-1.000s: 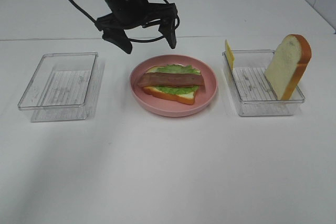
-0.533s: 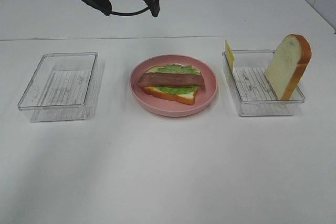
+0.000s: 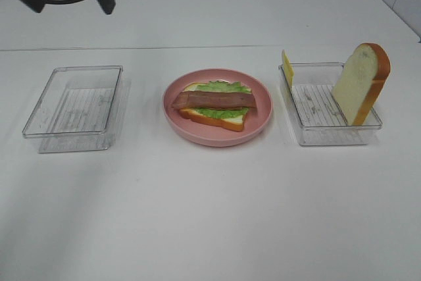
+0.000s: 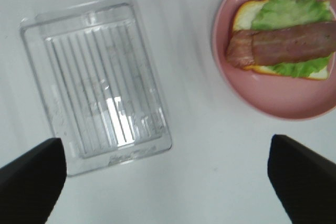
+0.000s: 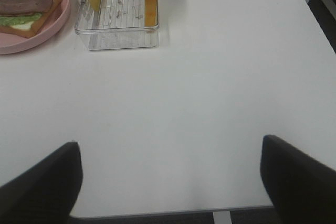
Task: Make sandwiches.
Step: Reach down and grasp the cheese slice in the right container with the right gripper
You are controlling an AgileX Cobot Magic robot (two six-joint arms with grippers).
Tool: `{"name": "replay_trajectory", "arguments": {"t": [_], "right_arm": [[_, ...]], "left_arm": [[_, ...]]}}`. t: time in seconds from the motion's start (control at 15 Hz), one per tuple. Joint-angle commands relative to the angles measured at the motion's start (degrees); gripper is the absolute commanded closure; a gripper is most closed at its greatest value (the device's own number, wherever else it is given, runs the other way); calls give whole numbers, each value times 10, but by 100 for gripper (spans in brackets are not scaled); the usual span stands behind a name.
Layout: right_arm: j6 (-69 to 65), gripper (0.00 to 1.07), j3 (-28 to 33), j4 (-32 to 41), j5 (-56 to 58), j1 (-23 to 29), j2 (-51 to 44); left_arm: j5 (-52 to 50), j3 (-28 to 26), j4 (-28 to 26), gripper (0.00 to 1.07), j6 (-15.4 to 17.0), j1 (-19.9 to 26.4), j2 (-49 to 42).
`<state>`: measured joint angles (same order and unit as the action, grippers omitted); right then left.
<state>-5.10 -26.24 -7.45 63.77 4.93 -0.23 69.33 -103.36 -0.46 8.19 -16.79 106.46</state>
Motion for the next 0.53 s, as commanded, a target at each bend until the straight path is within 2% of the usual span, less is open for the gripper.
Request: {"name": "replay_trajectory", "arguments": {"t": [0.07,0.27,0.33,0.47,0.53], "right_arm": [[2,18,0,1,-1,-2,-15],[2,18,0,1,-1,-2,-15],[2,18,0,1,-1,-2,-15],[2,18,0,1,-1,-2,-15],[2,18,0,1,-1,-2,-15]], "left_arm": [[58,80,5,8,-2,22,-60],[33,229,13,8,1,51,-175],[29,250,12,8,6,52,-193],[6,341,11,8,25,52,-285],[0,355,10,8,29,52,-301]]}}
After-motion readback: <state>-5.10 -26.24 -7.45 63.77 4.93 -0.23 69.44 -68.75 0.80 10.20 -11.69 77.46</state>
